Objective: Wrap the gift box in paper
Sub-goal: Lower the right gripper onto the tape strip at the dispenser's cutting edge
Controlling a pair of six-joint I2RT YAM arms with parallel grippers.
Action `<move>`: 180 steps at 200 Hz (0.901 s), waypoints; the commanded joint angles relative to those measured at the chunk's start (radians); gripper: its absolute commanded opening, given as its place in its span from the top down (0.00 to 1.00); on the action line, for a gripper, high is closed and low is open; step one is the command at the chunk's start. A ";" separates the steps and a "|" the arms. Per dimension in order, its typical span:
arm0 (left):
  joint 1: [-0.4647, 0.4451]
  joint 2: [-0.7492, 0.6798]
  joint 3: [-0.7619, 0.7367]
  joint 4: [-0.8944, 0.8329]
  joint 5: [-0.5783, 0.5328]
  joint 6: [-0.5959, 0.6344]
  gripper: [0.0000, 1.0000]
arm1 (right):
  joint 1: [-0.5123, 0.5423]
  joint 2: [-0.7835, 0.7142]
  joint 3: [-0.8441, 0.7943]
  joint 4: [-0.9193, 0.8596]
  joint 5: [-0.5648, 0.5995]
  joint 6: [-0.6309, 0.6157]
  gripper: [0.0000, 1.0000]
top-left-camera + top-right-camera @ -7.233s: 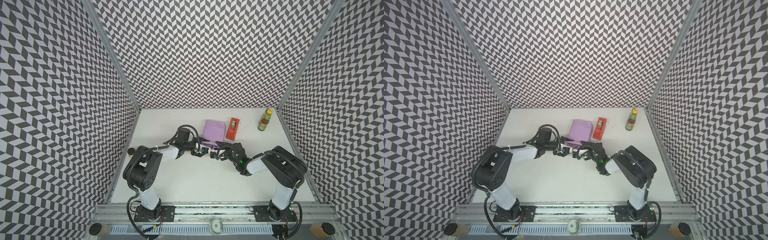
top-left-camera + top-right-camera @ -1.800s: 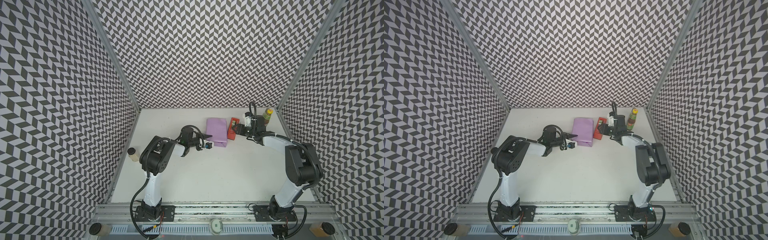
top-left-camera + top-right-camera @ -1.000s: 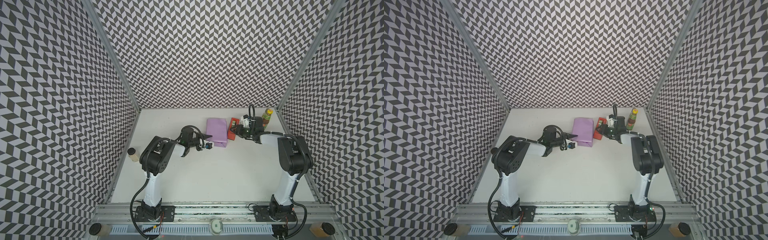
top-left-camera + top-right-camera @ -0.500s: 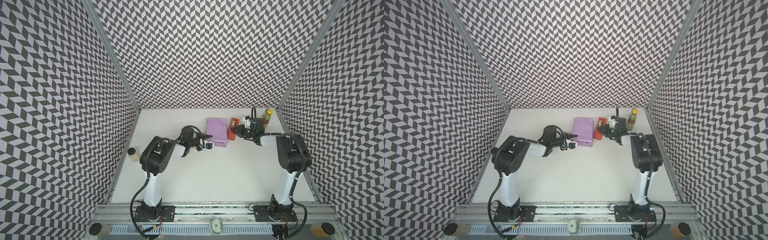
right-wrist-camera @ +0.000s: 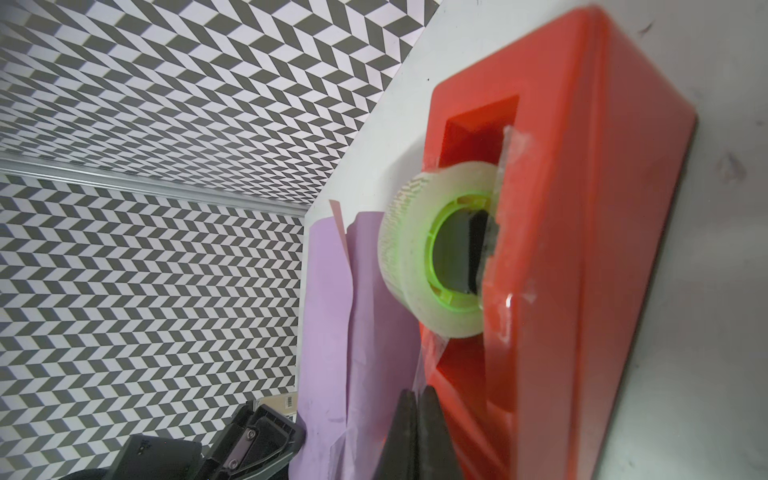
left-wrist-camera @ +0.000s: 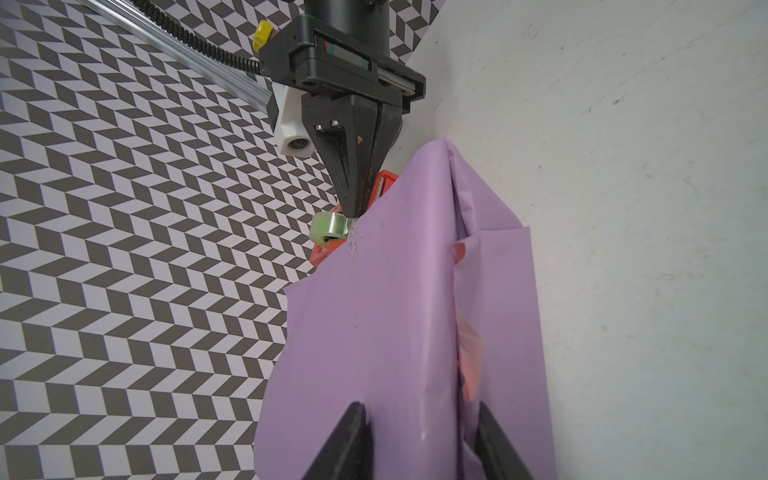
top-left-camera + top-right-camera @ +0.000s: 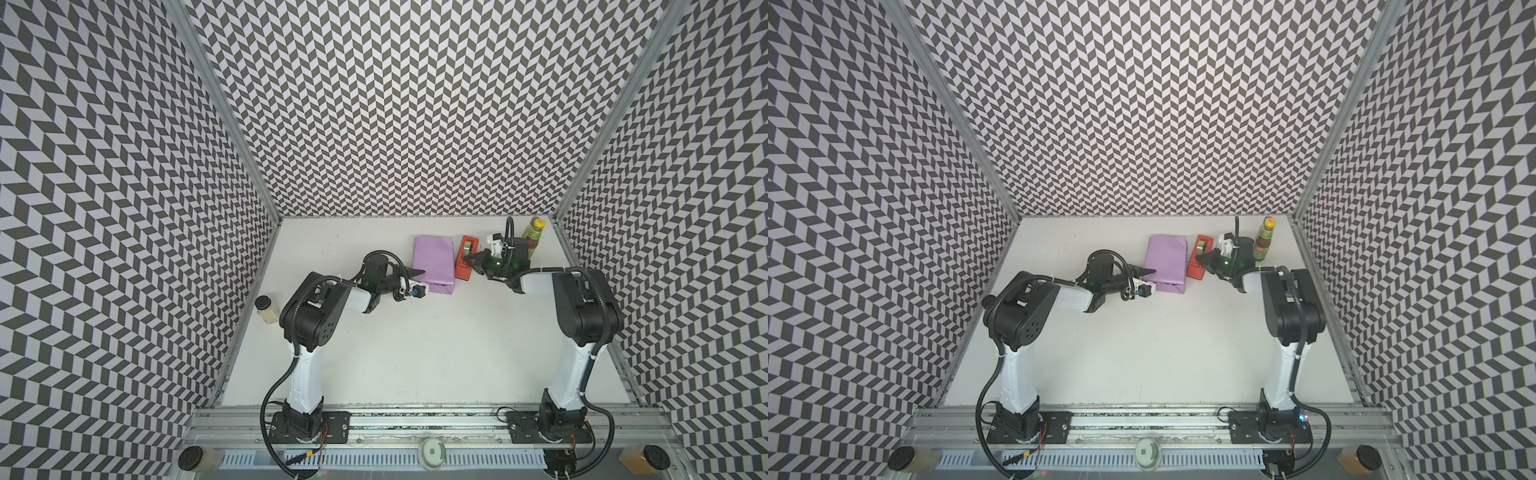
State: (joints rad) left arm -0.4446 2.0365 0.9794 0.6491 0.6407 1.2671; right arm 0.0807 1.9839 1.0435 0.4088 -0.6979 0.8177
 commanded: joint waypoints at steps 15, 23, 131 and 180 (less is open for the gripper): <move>-0.003 0.043 -0.008 -0.147 -0.057 0.017 0.59 | -0.012 -0.007 -0.029 0.133 -0.038 0.072 1.00; -0.002 0.044 -0.009 -0.148 -0.056 0.017 0.59 | -0.014 -0.009 -0.032 0.147 -0.044 0.084 1.00; -0.003 0.042 -0.007 -0.151 -0.061 0.017 0.59 | -0.022 -0.026 -0.073 0.382 -0.130 0.302 1.00; -0.005 0.042 -0.007 -0.150 -0.061 0.017 0.59 | -0.025 -0.023 -0.115 0.512 -0.153 0.404 1.00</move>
State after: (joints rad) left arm -0.4446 2.0365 0.9806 0.6464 0.6403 1.2675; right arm 0.0540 1.9839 0.9539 0.7399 -0.7929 1.1374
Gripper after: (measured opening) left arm 0.412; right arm 0.047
